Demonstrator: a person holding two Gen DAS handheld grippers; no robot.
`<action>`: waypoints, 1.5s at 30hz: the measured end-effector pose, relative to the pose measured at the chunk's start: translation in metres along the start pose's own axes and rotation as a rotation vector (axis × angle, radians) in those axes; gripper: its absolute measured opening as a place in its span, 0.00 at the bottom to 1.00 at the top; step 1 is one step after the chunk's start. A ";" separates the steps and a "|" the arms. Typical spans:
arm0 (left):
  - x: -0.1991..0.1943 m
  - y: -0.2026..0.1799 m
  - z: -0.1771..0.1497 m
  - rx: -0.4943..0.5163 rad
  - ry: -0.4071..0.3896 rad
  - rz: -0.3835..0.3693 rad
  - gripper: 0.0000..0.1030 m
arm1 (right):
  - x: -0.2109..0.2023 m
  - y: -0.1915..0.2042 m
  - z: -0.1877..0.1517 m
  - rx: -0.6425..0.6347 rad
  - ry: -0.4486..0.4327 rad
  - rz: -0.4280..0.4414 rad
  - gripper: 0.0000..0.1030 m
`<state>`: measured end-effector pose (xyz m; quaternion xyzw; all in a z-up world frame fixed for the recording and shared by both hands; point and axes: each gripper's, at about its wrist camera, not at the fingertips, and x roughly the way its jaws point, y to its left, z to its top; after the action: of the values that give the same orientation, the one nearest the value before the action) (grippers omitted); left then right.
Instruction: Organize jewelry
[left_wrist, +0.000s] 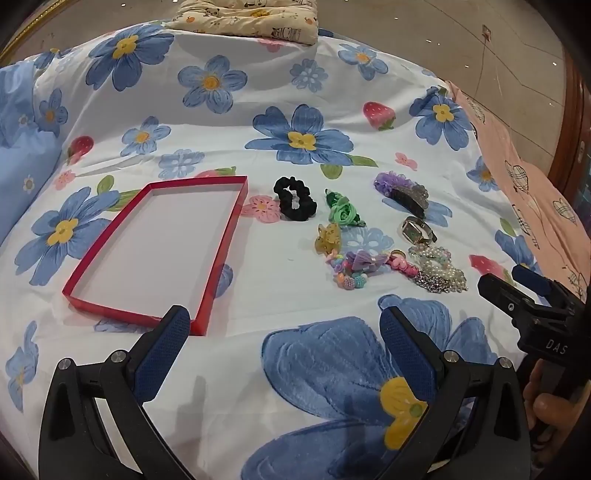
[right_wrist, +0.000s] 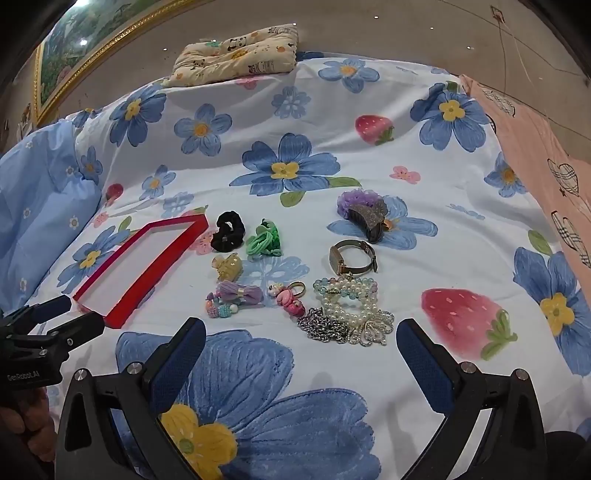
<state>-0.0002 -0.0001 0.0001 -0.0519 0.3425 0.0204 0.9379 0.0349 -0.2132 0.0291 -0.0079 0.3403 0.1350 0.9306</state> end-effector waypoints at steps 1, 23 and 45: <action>0.001 0.000 0.000 -0.001 0.021 -0.002 1.00 | -0.002 -0.003 0.001 0.004 -0.004 0.008 1.00; -0.003 -0.002 0.001 0.001 0.006 -0.002 1.00 | -0.002 0.000 0.002 0.002 0.013 0.000 1.00; -0.003 -0.002 0.003 0.002 0.004 0.000 1.00 | -0.002 0.001 0.003 0.005 0.008 0.008 1.00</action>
<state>-0.0008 -0.0018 0.0042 -0.0512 0.3445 0.0200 0.9372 0.0350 -0.2128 0.0331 -0.0048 0.3444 0.1382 0.9286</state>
